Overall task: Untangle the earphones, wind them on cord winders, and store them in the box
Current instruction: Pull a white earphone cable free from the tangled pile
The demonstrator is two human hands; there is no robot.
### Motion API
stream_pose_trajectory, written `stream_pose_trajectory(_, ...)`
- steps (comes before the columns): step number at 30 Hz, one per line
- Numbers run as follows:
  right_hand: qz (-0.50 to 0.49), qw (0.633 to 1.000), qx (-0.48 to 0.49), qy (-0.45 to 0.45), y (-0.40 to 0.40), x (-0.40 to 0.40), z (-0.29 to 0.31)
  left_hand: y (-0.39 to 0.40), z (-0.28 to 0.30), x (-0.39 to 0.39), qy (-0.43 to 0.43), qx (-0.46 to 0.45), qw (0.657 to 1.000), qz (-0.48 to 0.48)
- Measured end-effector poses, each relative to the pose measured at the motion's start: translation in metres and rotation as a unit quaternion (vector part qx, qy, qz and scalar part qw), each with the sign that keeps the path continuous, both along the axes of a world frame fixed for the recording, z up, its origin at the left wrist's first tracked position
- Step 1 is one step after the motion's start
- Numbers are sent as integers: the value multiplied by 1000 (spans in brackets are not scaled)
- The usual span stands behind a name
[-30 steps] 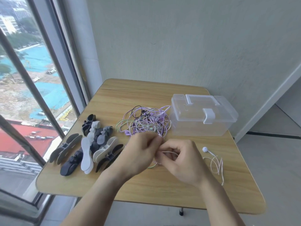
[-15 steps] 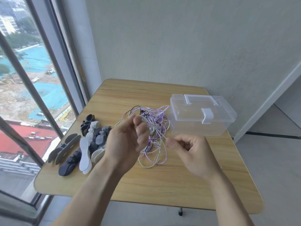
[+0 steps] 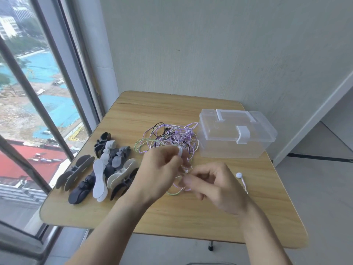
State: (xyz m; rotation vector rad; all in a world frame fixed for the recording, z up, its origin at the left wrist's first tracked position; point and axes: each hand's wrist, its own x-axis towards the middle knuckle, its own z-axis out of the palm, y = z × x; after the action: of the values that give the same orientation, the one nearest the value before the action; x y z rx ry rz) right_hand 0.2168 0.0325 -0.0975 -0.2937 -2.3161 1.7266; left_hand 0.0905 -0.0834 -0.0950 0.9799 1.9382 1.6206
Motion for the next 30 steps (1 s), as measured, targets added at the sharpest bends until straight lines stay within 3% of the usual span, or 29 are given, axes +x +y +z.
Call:
stream_pose_trajectory(4,-53,993,-96,49,11,5,2,-4,1,8,-47,-116,983,-135)
stream_pose_trajectory(9,-125,983,-133,24,17,4,2,2,6,2,-228,-24,968,-99)
stream_pose_trajectory(11,-140,983,-118,8,17,2,0,1,6,-1,-350,37,930,-104)
stream_pose_trajectory(13,-133,985,-109,-16,15,1,-1,0,8,-6,-461,127,872,-108)
stream_pose_trajectory(15,-105,989,-84,-53,15,1,-2,-1,10,-12,-506,204,834,-82)
stream_pose_trajectory(16,-81,991,-72,-74,15,2,-2,-1,10,-16,-497,223,837,-58)
stream_pose_trajectory(20,30,987,-36,-154,10,4,-1,-3,4,-18,-336,199,920,16)
stream_pose_trajectory(24,90,979,-20,-181,2,0,-3,-3,-4,-13,-99,46,991,73)
stream_pose_trajectory(27,131,975,-55,-171,-4,-2,-1,-3,-8,-2,-8,-74,997,30)
stream_pose_trajectory(30,118,977,-115,-132,0,-1,3,-1,-2,6,-32,-151,986,-59)
